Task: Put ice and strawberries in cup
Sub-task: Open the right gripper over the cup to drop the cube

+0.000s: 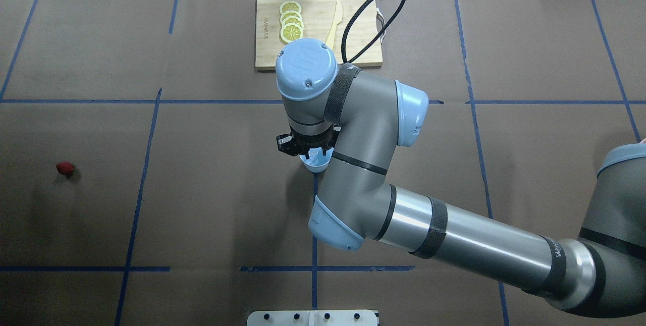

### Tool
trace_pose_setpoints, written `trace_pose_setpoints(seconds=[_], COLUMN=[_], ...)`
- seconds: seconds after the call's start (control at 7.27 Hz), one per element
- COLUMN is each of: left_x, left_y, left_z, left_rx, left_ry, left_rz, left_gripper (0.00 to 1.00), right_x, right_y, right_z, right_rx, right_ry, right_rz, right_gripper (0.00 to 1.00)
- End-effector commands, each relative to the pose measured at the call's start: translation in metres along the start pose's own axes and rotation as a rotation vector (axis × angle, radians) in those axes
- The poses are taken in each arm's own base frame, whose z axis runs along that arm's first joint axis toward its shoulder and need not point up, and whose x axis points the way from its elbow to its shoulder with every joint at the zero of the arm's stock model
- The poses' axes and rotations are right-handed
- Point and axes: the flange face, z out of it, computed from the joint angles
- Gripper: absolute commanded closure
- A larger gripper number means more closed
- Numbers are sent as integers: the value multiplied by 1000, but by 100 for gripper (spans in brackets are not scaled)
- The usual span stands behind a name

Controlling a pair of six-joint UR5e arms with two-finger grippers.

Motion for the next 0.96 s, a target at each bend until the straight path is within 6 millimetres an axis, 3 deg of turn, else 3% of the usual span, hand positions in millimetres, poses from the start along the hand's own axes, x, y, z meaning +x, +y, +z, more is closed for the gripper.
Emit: trace_pose_setpoints(seconds=[0.0, 0.28, 0.41, 0.69, 0.83], left_x=[0, 0, 0, 0, 0], left_y=[0, 0, 0, 0, 0], left_z=[0, 1, 0, 1, 0], left_rx=[-1, -2, -1, -2, -1], left_ry=[0, 0, 0, 0, 0], left_rz=[-1, 0, -1, 0, -2], left_gripper=[0, 0, 0, 0, 0], right_x=[-1, -2, -1, 3, 23], right_y=[0, 0, -1, -6, -13], right_z=[-2, -3, -4, -17, -51], right_rx=[2, 7, 10, 24, 36], right_ry=[-3, -11, -13, -25, -27], right_rz=[-1, -4, -4, 0, 29], right_gripper=[31, 31, 1, 0, 0])
